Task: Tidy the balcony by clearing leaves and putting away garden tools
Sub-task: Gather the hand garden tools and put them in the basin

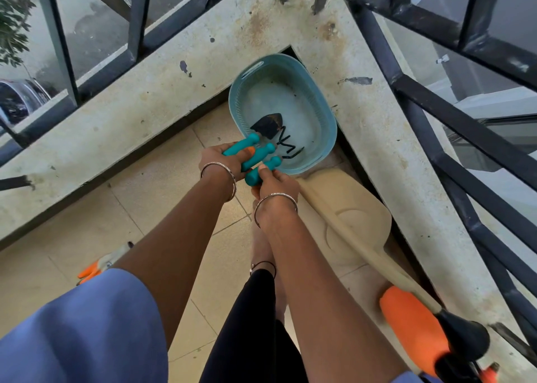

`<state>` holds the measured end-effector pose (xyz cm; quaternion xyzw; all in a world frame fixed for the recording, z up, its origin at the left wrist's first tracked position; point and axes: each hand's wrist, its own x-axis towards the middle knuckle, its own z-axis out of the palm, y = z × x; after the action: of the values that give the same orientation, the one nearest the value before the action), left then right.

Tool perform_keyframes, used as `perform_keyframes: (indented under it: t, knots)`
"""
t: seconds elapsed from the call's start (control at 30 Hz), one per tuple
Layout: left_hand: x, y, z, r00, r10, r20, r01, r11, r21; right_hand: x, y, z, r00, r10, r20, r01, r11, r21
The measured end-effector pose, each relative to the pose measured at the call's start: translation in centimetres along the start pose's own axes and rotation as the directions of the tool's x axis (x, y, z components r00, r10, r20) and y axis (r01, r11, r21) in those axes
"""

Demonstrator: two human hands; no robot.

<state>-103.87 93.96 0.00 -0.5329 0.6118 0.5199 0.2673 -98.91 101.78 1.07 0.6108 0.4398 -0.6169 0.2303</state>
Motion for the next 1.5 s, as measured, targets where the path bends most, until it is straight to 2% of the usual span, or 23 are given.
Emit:
perform_keyframes:
  t: [0.27, 0.43, 0.67, 0.83, 1.0, 1.17, 1.37, 1.5]
  knots:
    - [-0.1, -0.2, -0.2, 0.998, 0.013, 0.061, -0.014, 1.000, 0.010, 0.6, -0.2, -0.6, 0.990, 0.081, 0.118, -0.085, 0.996, 0.026]
    - [-0.5, -0.1, -0.6, 0.995, -0.029, 0.094, 0.032, 0.999, -0.021, 0.0, -1.0, -1.0, 0.977, 0.136, 0.165, -0.154, 0.982, 0.105]
    - [-0.8, -0.7, -1.3, 0.997, -0.067, 0.036, 0.071, 0.986, -0.151, 0.0, -1.1, -1.4, 0.979, 0.185, 0.086, -0.193, 0.976, 0.098]
    - [-2.7, -1.1, -2.4, 0.997, -0.014, -0.081, 0.005, 0.994, -0.106, -1.5, -1.7, -2.3, 0.982, 0.188, -0.031, -0.184, 0.976, 0.118]
    - [-7.7, -0.8, -3.9, 0.984, 0.077, -0.159, -0.094, 0.990, -0.105, -5.9, -4.4, -4.3, 0.989, 0.077, -0.127, -0.070, 0.996, 0.053]
    - [-15.2, -0.1, -6.4, 0.965, 0.129, -0.228, -0.167, 0.974, -0.155, -12.9, -6.0, -6.0, 0.989, -0.063, -0.133, 0.052, 0.995, -0.084]
    - [-27.5, 0.6, -12.4, 0.943, 0.176, -0.283, -0.252, 0.932, -0.261, -25.2, -7.5, -8.4, 0.977, -0.211, 0.008, 0.207, 0.948, -0.241]
    - [-36.5, 0.0, -17.9, 0.925, 0.206, -0.320, -0.313, 0.891, -0.330, -35.7, -7.7, -10.3, 0.936, -0.307, 0.173, 0.349, 0.879, -0.327]
